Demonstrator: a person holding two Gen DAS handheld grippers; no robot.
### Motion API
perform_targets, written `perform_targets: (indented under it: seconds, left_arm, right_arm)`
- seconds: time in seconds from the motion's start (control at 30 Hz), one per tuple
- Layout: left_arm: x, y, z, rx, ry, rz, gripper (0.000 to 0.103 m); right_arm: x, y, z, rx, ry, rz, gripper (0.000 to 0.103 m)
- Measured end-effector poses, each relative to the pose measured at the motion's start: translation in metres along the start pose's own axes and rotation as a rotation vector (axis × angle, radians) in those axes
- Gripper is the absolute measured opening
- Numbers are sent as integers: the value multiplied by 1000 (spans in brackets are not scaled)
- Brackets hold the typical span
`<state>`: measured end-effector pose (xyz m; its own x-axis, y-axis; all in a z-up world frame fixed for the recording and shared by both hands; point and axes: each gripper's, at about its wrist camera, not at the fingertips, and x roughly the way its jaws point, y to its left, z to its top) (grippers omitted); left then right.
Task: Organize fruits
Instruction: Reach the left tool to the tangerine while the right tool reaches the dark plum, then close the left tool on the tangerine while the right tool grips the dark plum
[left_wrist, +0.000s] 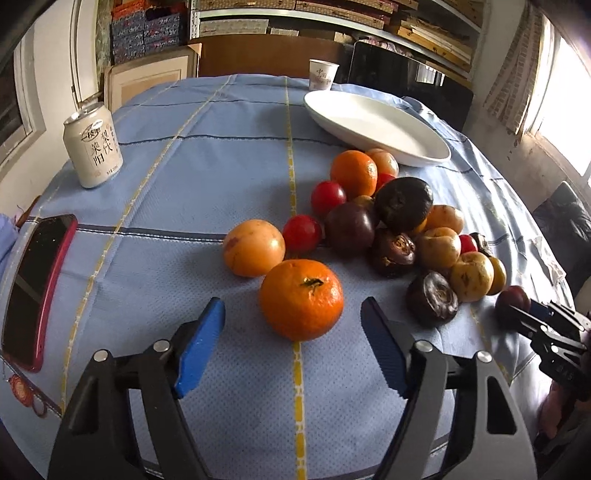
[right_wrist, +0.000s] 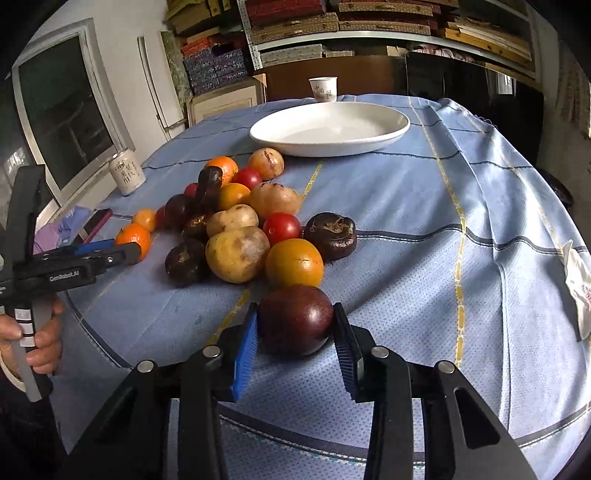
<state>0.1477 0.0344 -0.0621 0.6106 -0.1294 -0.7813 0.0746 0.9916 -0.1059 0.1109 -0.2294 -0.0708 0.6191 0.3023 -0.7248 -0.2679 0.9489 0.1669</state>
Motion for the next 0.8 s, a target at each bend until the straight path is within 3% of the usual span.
perform_targets:
  seconds: [0.23,0.3,0.67,0.8]
  left_arm:
    - [12,1,7,-12,25,-26,64]
    - [15,0,9,-8,33,-36,54]
    - [19,-5,11,7,45,-31,45]
    - [11,-3,9,-18,36,-67,45]
  right_arm:
    - [1,1,0,-1,1,0,39]
    - [1,1,0,2,1,2,39]
    - [0,0,-1,4,-1,2,39]
    - [-7,-5,1,32,-10,25,39]
